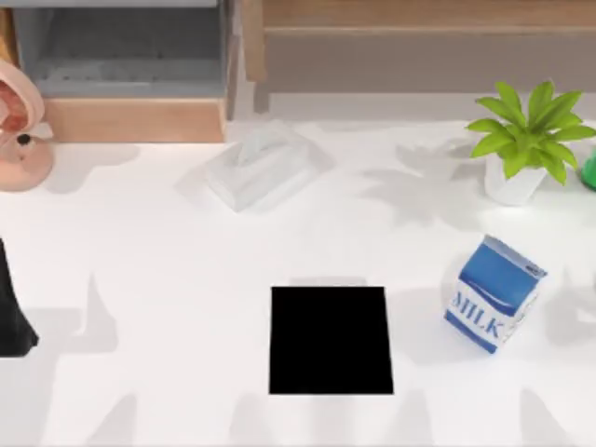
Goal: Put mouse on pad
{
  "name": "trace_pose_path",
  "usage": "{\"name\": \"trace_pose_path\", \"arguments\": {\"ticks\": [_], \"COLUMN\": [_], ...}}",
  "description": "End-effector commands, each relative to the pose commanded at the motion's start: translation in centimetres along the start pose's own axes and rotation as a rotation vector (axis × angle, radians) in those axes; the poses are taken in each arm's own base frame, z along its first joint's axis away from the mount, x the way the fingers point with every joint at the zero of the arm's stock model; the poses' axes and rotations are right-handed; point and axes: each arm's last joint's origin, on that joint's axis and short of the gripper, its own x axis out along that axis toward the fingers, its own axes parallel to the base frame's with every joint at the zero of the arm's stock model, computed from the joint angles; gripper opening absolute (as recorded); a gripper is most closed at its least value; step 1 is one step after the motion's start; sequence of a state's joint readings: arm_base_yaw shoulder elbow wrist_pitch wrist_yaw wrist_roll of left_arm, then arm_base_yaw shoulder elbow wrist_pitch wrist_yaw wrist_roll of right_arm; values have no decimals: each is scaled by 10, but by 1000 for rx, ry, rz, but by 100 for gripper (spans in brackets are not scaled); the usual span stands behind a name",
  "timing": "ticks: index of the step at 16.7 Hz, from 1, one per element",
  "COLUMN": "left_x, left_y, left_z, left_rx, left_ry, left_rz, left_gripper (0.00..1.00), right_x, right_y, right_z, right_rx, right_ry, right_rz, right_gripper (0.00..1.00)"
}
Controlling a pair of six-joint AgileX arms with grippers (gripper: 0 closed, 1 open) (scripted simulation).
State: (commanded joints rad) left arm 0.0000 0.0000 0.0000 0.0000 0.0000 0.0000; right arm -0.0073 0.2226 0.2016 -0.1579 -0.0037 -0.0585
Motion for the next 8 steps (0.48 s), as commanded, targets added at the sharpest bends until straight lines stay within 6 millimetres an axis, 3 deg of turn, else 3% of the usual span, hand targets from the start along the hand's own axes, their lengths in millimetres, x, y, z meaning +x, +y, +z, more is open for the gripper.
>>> {"name": "trace_pose_path", "arguments": {"ticks": [4, 8], "left_x": [0, 0], "left_y": [0, 0], "left_z": [0, 0], "left_rx": [0, 0], "left_ry": [0, 0], "left_rz": [0, 0], "left_gripper": [100, 100], "right_x": [24, 78], "right_y": [-4, -8], "right_z": [35, 52], "right_rx": [-69, -136], "right_ry": [316, 721], "right_rz": [17, 76], "right_gripper": [100, 100]}}
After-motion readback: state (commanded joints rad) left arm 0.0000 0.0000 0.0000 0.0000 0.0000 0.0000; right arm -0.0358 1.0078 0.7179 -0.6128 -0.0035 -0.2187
